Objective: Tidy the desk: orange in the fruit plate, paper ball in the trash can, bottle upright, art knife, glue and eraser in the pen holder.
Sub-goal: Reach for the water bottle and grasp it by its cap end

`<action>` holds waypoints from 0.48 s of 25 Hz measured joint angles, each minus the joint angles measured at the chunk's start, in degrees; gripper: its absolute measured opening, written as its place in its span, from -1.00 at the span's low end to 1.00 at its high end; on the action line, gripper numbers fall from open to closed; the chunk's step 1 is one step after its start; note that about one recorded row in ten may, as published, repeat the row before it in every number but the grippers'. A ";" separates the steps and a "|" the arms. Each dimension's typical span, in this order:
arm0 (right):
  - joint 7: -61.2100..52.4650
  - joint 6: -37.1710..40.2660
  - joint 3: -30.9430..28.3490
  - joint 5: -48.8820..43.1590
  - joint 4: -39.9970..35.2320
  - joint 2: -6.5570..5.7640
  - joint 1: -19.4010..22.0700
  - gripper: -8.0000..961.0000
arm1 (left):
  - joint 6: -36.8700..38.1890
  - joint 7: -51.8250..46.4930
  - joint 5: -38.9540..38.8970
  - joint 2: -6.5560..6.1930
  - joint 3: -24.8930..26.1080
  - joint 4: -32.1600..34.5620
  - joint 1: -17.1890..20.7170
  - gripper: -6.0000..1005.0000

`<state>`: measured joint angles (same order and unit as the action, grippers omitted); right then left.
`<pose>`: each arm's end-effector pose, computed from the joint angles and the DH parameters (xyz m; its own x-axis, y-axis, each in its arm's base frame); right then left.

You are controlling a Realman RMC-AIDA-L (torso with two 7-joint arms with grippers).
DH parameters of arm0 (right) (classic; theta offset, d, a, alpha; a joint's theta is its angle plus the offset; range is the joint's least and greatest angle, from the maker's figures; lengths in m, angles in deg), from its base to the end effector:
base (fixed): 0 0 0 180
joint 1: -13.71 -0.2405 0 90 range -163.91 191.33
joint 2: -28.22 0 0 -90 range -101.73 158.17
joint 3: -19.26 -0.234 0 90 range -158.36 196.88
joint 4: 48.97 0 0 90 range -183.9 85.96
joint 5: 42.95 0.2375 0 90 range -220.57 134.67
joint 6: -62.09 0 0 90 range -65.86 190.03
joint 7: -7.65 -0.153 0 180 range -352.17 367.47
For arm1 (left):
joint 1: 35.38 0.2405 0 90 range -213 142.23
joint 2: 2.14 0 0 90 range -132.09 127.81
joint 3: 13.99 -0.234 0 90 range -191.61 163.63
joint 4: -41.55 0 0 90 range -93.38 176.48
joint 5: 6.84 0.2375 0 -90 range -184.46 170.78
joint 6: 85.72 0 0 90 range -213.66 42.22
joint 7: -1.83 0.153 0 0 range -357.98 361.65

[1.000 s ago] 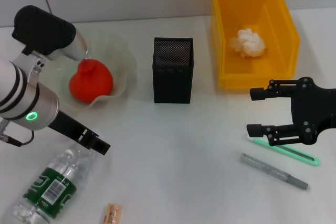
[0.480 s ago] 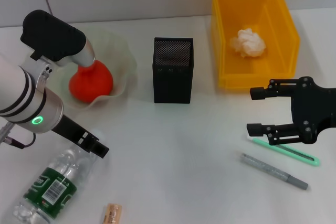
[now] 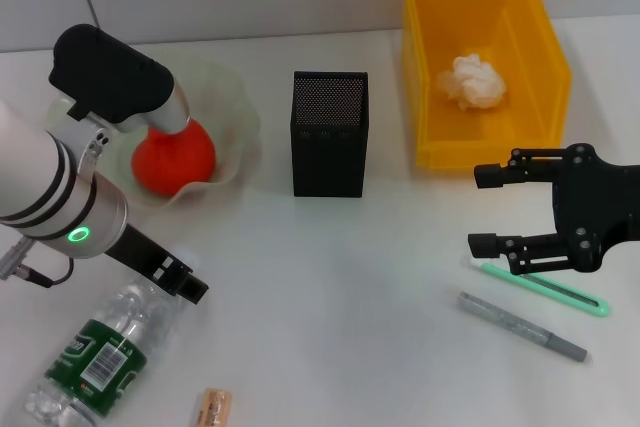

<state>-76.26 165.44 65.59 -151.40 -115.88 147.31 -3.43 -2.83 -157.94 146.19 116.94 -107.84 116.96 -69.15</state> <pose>0.2396 0.3027 0.0789 0.8916 -0.1461 -0.4285 -0.2567 -0.9428 -0.2128 -0.1623 0.3599 -0.0409 0.6684 0.6926 -0.2711 0.5118 -0.6928 -0.5081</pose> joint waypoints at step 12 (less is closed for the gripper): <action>0.10 0.00 0.10 0.00 0.11 0.00 -0.08 0.58 | -0.11 -0.65 -0.21 0.01 -0.01 -0.01 -0.30 -0.04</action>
<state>-76.16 165.44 65.69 -151.40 -115.76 147.31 -3.52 -2.94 -158.58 145.99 116.95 -107.85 116.96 -69.44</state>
